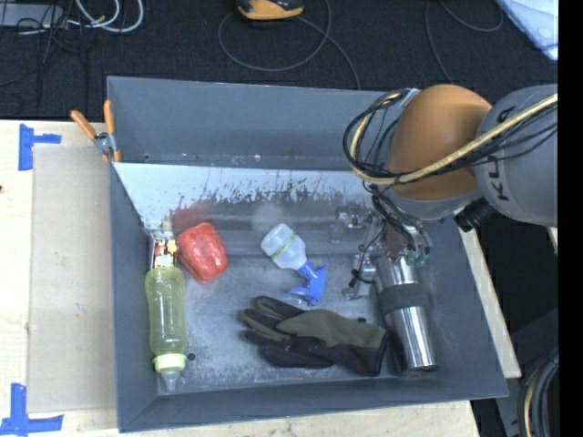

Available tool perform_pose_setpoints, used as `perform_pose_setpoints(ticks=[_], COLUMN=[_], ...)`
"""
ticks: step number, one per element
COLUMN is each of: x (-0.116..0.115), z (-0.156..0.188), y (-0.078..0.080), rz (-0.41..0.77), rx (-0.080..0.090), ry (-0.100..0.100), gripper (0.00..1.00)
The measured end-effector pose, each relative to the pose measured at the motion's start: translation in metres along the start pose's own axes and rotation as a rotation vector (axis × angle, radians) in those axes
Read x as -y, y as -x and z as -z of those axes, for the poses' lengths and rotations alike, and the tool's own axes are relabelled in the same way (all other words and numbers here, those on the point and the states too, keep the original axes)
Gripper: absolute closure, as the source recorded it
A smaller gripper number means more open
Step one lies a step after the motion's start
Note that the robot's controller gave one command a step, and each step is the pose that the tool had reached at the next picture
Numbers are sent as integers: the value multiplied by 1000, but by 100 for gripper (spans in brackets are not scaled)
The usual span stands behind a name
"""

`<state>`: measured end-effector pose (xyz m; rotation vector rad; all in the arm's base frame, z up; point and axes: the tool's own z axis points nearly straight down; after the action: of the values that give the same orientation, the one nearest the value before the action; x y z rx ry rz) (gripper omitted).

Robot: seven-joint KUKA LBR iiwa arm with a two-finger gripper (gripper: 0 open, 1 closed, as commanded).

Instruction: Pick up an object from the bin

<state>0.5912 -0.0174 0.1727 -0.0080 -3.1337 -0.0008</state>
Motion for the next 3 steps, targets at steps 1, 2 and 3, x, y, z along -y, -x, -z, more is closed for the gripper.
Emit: perform_pose_setpoints(ticks=[1, 2, 3], x=[0, -15, -33], z=[5, -39, -41], y=[1, -37, -96], rz=[0, 128, 240], rx=[7, 6, 0], ry=[0, 0, 0], gripper=[0, 0, 0])
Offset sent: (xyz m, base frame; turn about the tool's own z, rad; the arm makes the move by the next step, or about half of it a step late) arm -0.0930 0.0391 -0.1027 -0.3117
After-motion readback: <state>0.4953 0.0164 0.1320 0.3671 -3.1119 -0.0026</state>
